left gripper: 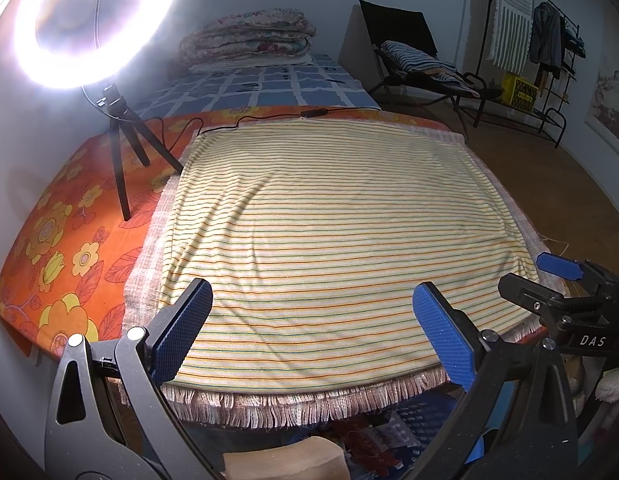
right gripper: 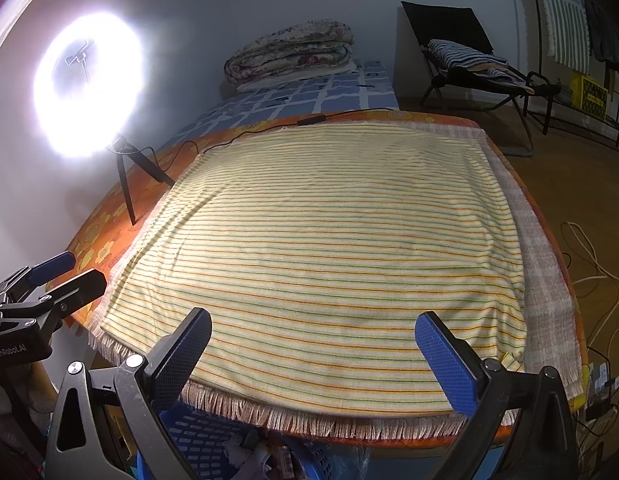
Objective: Collect trash
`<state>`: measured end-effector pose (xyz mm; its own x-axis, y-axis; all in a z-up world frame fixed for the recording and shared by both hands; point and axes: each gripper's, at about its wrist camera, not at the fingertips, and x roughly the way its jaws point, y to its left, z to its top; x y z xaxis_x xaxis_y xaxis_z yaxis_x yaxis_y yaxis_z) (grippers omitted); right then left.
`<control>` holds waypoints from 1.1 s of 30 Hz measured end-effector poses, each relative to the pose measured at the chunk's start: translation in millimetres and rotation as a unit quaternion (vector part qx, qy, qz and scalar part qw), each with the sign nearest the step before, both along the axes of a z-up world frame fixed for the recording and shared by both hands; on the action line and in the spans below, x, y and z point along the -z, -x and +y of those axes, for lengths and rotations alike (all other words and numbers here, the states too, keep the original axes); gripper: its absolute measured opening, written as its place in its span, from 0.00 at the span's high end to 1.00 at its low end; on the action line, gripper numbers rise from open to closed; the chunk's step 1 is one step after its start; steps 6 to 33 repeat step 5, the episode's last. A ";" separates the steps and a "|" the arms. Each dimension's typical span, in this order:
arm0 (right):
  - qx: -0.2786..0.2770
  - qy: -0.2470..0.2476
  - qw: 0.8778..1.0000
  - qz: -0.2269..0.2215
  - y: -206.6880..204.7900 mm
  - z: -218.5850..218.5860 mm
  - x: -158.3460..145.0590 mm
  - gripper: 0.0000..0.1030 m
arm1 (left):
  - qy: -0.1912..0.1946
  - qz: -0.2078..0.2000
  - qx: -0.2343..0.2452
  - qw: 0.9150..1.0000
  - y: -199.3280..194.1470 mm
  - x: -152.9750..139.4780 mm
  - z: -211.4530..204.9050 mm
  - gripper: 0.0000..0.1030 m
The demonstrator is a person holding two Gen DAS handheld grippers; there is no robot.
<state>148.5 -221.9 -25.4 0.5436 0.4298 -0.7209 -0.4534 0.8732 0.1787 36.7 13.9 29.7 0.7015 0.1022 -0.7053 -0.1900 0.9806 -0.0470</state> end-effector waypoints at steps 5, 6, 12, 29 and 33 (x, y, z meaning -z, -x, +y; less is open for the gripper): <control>0.001 0.001 1.000 0.001 0.4 -0.6 1.7 0.00 | 0.002 0.002 0.000 1.000 0.3 2.2 5.1 0.01; 0.001 0.001 1.000 0.001 0.4 -0.6 1.7 0.00 | 0.002 0.002 0.000 1.000 0.3 2.2 5.1 0.01; 0.001 0.001 1.000 0.001 0.4 -0.6 1.7 0.00 | 0.002 0.002 0.000 1.000 0.3 2.2 5.1 0.01; 0.001 0.001 1.000 0.001 0.4 -0.6 1.7 0.00 | 0.002 0.002 0.000 1.000 0.3 2.2 5.1 0.01; 0.001 0.001 1.000 0.001 0.4 -0.6 1.7 0.00 | 0.002 0.002 0.000 1.000 0.3 2.2 5.1 0.01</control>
